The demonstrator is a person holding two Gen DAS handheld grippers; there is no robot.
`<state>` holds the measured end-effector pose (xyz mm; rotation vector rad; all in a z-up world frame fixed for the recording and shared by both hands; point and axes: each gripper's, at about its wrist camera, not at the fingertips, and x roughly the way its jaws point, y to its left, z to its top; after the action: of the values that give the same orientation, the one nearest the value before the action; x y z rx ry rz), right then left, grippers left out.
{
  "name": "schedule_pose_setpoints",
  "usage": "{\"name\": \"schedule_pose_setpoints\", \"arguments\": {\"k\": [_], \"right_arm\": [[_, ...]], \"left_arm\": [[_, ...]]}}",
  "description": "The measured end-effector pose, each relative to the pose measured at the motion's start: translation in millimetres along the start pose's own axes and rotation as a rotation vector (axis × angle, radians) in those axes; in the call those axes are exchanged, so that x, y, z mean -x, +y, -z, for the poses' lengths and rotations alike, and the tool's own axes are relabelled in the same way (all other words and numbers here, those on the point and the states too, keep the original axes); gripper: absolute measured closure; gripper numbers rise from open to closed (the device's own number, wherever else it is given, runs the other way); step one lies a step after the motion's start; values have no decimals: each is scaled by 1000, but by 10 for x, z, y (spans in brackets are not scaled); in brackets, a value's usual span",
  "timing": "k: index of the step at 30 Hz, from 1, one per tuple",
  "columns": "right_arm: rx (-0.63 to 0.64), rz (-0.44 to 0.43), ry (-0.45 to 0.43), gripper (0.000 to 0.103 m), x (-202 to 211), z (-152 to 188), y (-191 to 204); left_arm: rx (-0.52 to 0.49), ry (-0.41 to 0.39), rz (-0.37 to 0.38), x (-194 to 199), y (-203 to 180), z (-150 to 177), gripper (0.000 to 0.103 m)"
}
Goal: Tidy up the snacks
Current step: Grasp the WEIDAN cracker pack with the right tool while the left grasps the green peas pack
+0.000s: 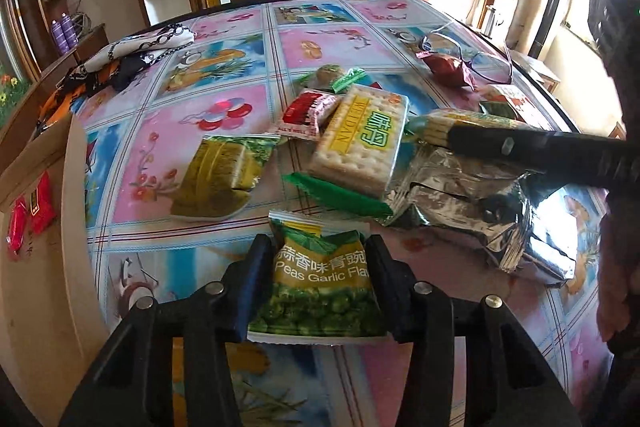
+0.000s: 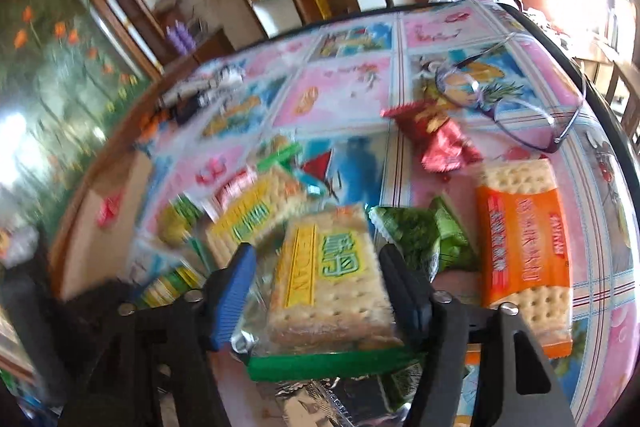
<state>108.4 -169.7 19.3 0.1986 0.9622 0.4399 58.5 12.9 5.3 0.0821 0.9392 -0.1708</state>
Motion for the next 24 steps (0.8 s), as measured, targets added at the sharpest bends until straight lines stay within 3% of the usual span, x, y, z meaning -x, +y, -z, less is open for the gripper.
{"name": "schedule_pose_setpoints", "arguments": {"k": [3, 4, 8, 17, 20, 24], "right_arm": [[47, 49, 16, 35, -75, 56, 76], [51, 64, 14, 45, -86, 64, 83], [45, 65, -3, 50, -38, 61, 66], [54, -7, -126, 51, 277, 6, 217], [99, -41, -125, 51, 279, 37, 366], [180, -16, -78, 51, 179, 108, 547]], "left_arm": [[11, -6, 0, 13, 27, 5, 59], [17, -7, 4, 12, 42, 1, 60], [55, -12, 40, 41, 119, -14, 61], [92, -37, 65, 99, 156, -26, 61], [120, -64, 67, 164, 221, -41, 61], [161, -69, 54, 176, 325, -53, 61]]}}
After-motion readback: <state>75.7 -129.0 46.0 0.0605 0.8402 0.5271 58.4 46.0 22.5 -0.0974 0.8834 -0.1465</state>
